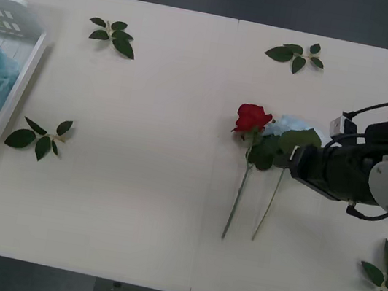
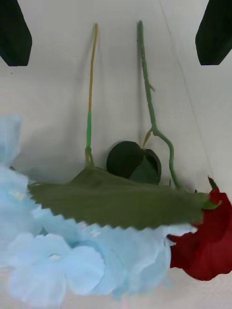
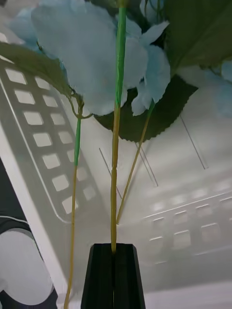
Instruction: Put the red flowers into the right box and the blue flowers into the left box
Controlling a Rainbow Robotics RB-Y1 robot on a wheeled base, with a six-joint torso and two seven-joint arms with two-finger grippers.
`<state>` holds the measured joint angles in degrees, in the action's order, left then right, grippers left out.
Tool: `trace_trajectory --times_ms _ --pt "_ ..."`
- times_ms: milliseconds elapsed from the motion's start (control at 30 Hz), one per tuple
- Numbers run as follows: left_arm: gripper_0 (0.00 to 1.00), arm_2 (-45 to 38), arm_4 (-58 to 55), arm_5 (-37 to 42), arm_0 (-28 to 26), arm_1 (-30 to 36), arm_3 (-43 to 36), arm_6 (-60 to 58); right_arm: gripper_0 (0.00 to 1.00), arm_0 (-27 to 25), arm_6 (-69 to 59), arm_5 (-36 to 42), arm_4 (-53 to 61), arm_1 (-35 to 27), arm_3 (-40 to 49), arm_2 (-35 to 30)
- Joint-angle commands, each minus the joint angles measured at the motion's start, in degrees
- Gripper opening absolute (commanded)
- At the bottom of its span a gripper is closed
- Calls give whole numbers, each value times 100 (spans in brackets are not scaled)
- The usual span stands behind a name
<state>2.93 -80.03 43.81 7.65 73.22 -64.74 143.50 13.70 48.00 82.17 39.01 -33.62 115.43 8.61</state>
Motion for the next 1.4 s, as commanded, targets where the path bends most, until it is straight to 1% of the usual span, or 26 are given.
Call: trace_trajectory --times_ms 33,133,233,300,367,400,467,500,533,567,767,833,1000,1133,1400 --pt "0 182 58 -347 79 -133 242 -68 100 238 -221 -166 -165 162 -169 53" --pt "0 366 49 -505 79 -150 339 -68 100 300 -212 -263 -288 197 -336 140" --pt "1 498 49 -567 79 -203 480 -68 100 361 -212 -377 -649 197 -468 404" --pt "4 498 49 -567 79 -282 576 -68 100 405 -247 -465 -921 206 -574 624" --pt "22 498 31 -567 79 -379 664 -68 100 458 -256 -570 -1071 206 -697 808" --pt "39 507 14 -575 79 -423 699 -68 100 476 -265 -667 -1132 206 -767 896" --pt "62 507 -39 -567 79 -484 726 -68 100 484 -265 -790 -1229 233 -881 1002" --pt "68 516 -74 -567 79 -502 726 -68 100 484 -265 -843 -1273 268 -908 1019" --pt "70 533 -92 -567 79 -511 726 -68 100 484 -265 -869 -1282 285 -943 1028" --pt "72 560 -127 -567 79 -511 734 -68 100 484 -247 -887 -1290 338 -996 1028" --pt "76 586 -233 -619 79 -511 734 -68 100 493 -265 -896 -1484 452 -1066 1090" --pt "84 586 -233 -734 79 -520 734 -68 100 484 -265 -931 -1563 461 -1110 1151" --pt "92 577 -268 -918 141 -511 708 -68 100 493 -247 -1124 -1624 496 -1312 1186" --pt "93 577 -356 -927 290 -493 559 -42 100 493 -230 -1291 -1695 514 -1488 1204" --pt "93 569 -1085 -918 475 -168 -171 2 100 502 -186 -1528 -1782 575 -1743 1222"
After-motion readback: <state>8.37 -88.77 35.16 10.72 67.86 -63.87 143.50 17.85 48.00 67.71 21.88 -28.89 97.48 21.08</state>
